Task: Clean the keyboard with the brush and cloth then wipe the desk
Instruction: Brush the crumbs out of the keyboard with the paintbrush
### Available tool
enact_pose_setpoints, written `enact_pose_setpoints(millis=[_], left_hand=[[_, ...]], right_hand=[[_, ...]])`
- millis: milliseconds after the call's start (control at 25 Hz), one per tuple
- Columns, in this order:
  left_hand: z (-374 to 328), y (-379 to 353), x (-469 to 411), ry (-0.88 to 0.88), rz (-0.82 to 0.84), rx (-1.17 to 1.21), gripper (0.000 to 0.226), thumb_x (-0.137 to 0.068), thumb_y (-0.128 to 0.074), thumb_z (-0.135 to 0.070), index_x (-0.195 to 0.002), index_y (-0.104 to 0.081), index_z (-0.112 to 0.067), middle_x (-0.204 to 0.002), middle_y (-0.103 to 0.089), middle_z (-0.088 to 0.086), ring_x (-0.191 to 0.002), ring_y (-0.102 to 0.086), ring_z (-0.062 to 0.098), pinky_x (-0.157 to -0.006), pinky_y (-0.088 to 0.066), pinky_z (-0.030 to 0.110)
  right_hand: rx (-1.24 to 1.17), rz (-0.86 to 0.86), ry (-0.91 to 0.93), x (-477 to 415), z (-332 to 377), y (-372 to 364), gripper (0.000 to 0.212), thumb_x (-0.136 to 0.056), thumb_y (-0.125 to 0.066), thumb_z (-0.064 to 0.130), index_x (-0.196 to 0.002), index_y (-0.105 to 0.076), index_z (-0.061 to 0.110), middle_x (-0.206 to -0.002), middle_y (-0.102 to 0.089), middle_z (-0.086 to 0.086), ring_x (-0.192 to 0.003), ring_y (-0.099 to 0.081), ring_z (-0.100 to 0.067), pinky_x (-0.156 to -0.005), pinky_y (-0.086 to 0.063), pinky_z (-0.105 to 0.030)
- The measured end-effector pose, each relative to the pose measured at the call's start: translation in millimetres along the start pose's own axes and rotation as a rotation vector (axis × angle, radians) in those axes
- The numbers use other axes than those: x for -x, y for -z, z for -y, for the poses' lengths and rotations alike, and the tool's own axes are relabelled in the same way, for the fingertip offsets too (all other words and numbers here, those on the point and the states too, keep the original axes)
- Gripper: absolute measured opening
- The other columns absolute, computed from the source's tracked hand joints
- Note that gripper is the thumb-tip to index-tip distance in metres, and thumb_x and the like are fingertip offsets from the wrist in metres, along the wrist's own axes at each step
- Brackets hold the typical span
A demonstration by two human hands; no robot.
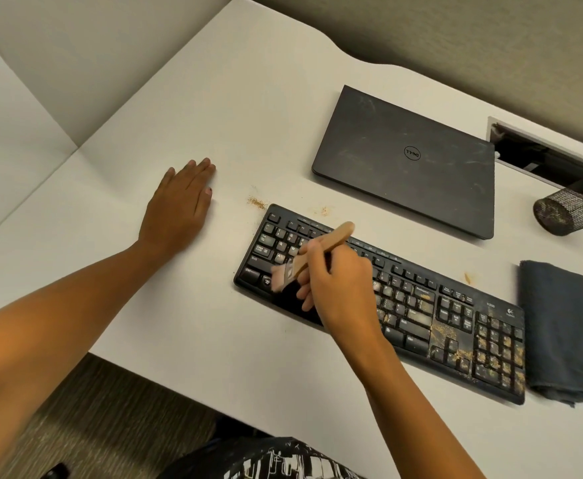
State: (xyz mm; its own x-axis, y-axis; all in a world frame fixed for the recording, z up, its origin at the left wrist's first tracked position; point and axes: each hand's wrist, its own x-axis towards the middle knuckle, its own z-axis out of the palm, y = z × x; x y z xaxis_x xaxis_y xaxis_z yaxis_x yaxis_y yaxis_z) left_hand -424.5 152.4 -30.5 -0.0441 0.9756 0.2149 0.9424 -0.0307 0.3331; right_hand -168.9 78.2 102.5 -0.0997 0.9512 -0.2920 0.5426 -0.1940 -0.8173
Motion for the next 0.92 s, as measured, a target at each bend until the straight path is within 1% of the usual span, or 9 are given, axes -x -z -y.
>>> enact_pose_setpoints(millis=[160, 280, 320, 400, 480, 600, 680, 800, 920], left_hand=[[1, -1, -1, -0.005, 0.004, 0.008, 0.056, -0.100, -0.020, -0.031, -0.148, -0.040, -0.012, -0.155, -0.038, 0.003, -0.145, -0.028, 0.019, -0.119, -0.008, 0.031], [0, -1, -1, -0.005, 0.000, 0.008, 0.056, -0.100, -0.020, -0.031, -0.148, -0.039, -0.012, -0.155, -0.037, 0.003, -0.146, -0.028, 0.019, -0.120, -0.008, 0.032], [1, -1, 0, -0.005, 0.000, 0.009, 0.056, -0.100, -0.020, -0.031, -0.149, -0.039, -0.013, -0.155, -0.037, 0.003, -0.146, -0.028, 0.019, -0.120, -0.008, 0.032], [1, -1, 0, -0.007, 0.004, 0.009, 0.056, -0.100, -0.020, -0.031, -0.149, -0.039, -0.013, -0.155, -0.037, 0.003, -0.146, -0.028, 0.019, -0.120, -0.008, 0.032], [1, -2, -1, -0.010, 0.004, 0.011, 0.056, -0.100, -0.020, -0.031, -0.149, -0.039, -0.013, -0.155, -0.037, 0.003, -0.146, -0.028, 0.019, -0.120, -0.009, 0.033], [3, -1, -2, -0.001, 0.021, 0.036, 0.055, -0.099, -0.021, -0.030, -0.149, -0.037, -0.014, -0.156, -0.036, 0.002, -0.146, -0.026, 0.019, -0.120, -0.009, 0.035], [4, -2, -2, -0.003, 0.026, 0.041, 0.055, -0.099, -0.021, -0.030, -0.149, -0.037, -0.014, -0.156, -0.035, 0.002, -0.147, -0.025, 0.018, -0.121, -0.009, 0.035], [4, -2, -1, -0.003, 0.017, 0.044, 0.054, -0.100, -0.022, -0.029, -0.149, -0.037, -0.014, -0.156, -0.035, 0.002, -0.147, -0.025, 0.018, -0.121, -0.009, 0.034], [2, -2, 0, -0.017, -0.009, 0.045, 0.053, -0.099, -0.024, -0.028, -0.148, -0.040, -0.012, -0.155, -0.037, 0.004, -0.146, -0.028, 0.020, -0.119, -0.009, 0.033]], right_hand=[[0.062, 0.078, -0.027, -2, 1, 2, 0.038, -0.102, -0.040, 0.024, -0.087, -0.063, -0.002, -0.066, -0.067, -0.010, -0.048, -0.062, -0.022, -0.046, -0.056, -0.033], [0.077, -0.006, 0.035, -2, 4, 4, 0.039, -0.103, -0.039, 0.024, -0.078, -0.061, 0.005, -0.054, -0.063, 0.005, -0.046, -0.060, -0.015, -0.048, -0.055, -0.029], [0.097, 0.005, 0.044, -2, 5, 4, 0.039, -0.103, -0.038, 0.023, -0.075, -0.060, 0.007, -0.053, -0.062, 0.006, -0.045, -0.059, -0.011, -0.050, -0.055, -0.030], [0.120, 0.074, 0.006, -2, 2, 1, 0.037, -0.101, -0.039, 0.021, -0.079, -0.060, 0.001, -0.063, -0.065, -0.006, -0.045, -0.057, -0.009, -0.054, -0.055, -0.044], [0.117, 0.055, -0.009, -6, -2, 1, 0.034, -0.101, -0.040, 0.022, -0.086, -0.062, 0.000, -0.069, -0.066, -0.011, -0.052, -0.061, -0.019, -0.056, -0.054, -0.047], [0.172, -0.055, 0.172, -16, 1, 3, 0.034, -0.102, -0.041, 0.031, -0.079, -0.058, 0.014, -0.057, -0.059, 0.010, -0.051, -0.057, -0.011, -0.052, -0.049, -0.028], [0.296, 0.016, 0.312, -26, 11, 0, 0.031, -0.102, -0.042, 0.034, -0.085, -0.058, 0.015, -0.059, -0.053, 0.013, -0.052, -0.049, -0.008, -0.054, -0.042, -0.027], [0.554, 0.158, 0.466, -44, 30, -1, 0.019, -0.102, -0.043, 0.032, -0.089, -0.049, 0.020, -0.071, -0.051, 0.015, -0.066, -0.052, -0.011, -0.062, -0.043, -0.031], [0.725, 0.259, 0.407, -61, 38, 16, 0.019, -0.102, -0.042, 0.033, -0.085, -0.045, 0.024, -0.079, -0.062, 0.003, -0.072, -0.058, -0.015, -0.065, -0.046, -0.034]])
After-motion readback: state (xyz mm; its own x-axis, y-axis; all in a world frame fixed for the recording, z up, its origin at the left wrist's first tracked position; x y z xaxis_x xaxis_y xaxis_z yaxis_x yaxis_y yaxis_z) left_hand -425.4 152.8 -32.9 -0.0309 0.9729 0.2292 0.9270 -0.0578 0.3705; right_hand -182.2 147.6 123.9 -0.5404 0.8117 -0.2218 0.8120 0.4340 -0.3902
